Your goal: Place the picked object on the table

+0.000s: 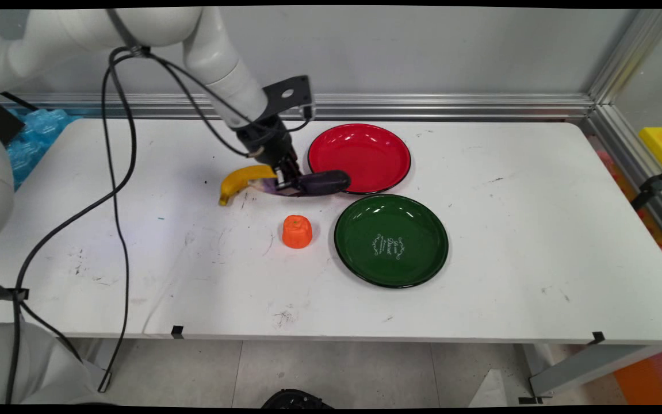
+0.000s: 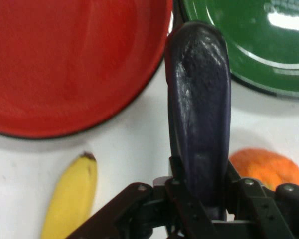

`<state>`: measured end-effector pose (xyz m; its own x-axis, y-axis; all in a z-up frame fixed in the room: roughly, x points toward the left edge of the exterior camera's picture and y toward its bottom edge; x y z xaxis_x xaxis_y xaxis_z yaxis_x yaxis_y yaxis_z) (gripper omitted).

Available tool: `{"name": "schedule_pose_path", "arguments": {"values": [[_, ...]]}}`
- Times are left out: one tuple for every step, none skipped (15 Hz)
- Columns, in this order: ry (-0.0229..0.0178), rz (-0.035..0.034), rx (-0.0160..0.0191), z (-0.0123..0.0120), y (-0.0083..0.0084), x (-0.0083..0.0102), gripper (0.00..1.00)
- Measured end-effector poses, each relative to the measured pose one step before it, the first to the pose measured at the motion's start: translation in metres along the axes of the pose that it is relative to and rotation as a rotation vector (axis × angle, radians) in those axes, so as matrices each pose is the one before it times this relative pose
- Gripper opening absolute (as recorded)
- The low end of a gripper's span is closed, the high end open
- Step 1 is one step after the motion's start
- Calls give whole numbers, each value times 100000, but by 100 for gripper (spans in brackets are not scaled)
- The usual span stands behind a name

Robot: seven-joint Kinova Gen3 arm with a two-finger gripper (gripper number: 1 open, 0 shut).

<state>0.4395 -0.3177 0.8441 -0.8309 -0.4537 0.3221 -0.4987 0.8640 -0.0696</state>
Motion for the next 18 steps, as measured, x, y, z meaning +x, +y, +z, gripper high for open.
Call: {"name": "schedule_pose_path", "arguments": {"values": [[-328, 24, 113, 2, 278, -547, 0], [-204, 29, 104, 22, 156, -330, 0], [-243, -24, 221, 48, 204, -490, 0], [-171, -59, 358, 70, 183, -528, 0], [-45, 23, 424, 122, 111, -445, 0], [31, 46, 414, 123, 55, -334, 0], [115, 89, 464, 192, 10, -322, 0], [220, 96, 505, 221, -41, -301, 0], [206, 138, 376, 204, -50, -222, 0], [248, 147, 358, 243, -74, -231, 0], [219, 168, 118, 276, -72, -216, 0], [145, 122, -5, 243, -58, -196, 0], [101, 64, 6, 143, -39, -137, 0], [124, 110, -68, 244, -67, -177, 0], [181, 86, -30, 253, -90, -191, 0], [121, 74, -138, 267, -79, -185, 0], [143, 77, -124, 215, -63, -136, 0], [119, 30, -83, 144, -43, -89, 0]]}}
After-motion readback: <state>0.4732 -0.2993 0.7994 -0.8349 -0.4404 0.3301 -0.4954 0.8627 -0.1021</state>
